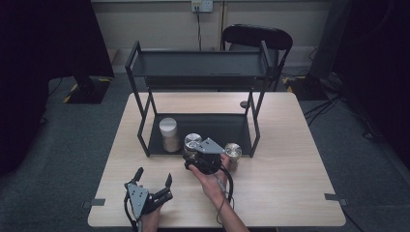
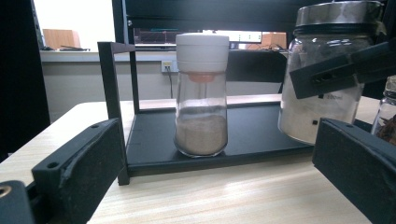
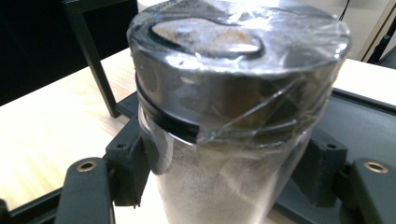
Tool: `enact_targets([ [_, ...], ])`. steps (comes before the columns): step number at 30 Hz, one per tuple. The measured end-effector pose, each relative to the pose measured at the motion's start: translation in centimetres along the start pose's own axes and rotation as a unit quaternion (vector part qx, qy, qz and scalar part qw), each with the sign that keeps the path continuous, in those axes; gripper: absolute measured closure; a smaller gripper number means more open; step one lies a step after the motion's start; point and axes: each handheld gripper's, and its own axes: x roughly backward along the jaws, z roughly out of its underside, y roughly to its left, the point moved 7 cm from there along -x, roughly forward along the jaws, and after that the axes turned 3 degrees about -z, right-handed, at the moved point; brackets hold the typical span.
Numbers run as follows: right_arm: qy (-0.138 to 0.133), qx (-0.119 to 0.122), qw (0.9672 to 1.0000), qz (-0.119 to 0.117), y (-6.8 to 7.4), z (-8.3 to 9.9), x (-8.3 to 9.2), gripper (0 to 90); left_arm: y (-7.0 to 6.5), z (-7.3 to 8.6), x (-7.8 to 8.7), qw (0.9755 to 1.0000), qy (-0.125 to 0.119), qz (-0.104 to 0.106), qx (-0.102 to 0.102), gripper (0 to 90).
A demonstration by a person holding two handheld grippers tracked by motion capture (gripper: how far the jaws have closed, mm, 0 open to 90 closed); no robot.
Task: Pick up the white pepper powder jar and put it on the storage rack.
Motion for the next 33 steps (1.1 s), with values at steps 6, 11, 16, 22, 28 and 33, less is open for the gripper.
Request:
enact_targets([
  [6, -0.002, 0.001, 1.0000, 0.004, -0.1, -0.7, -0.2, 30.9, 0.0, 0.0, 0.0, 1.0000, -0.001, 0.000, 0.000, 1.4],
  [11, -0.002, -0.001, 1.0000, 0.008, -0.3, -1.3, -0.6, 30.9, 0.1, 0.0, 0.0, 1.0000, -0.002, 0.000, 0.004, 1.4],
  [16, -0.002, -0.002, 0.9999, 0.010, -0.4, -1.8, -1.0, 30.9, 0.0, 0.0, 0.0, 1.0000, -0.002, 0.001, 0.002, 1.4],
  [22, 0.001, -0.005, 0.9999, 0.015, -0.6, -2.2, -1.4, 30.9, -0.1, 0.0, 0.0, 1.0000, -0.001, 0.001, -0.002, 1.5],
  [28, 0.007, -0.011, 0.9997, 0.019, -0.8, -2.4, -2.2, 30.9, -0.1, 0.0, 0.0, 1.0000, 0.000, 0.001, -0.002, 1.4],
  [33, 0.011, -0.017, 0.9997, 0.017, -1.2, -2.4, -2.9, 30.9, -0.1, 0.0, 0.0, 1.0000, 0.002, -0.002, -0.001, 1.4],
])
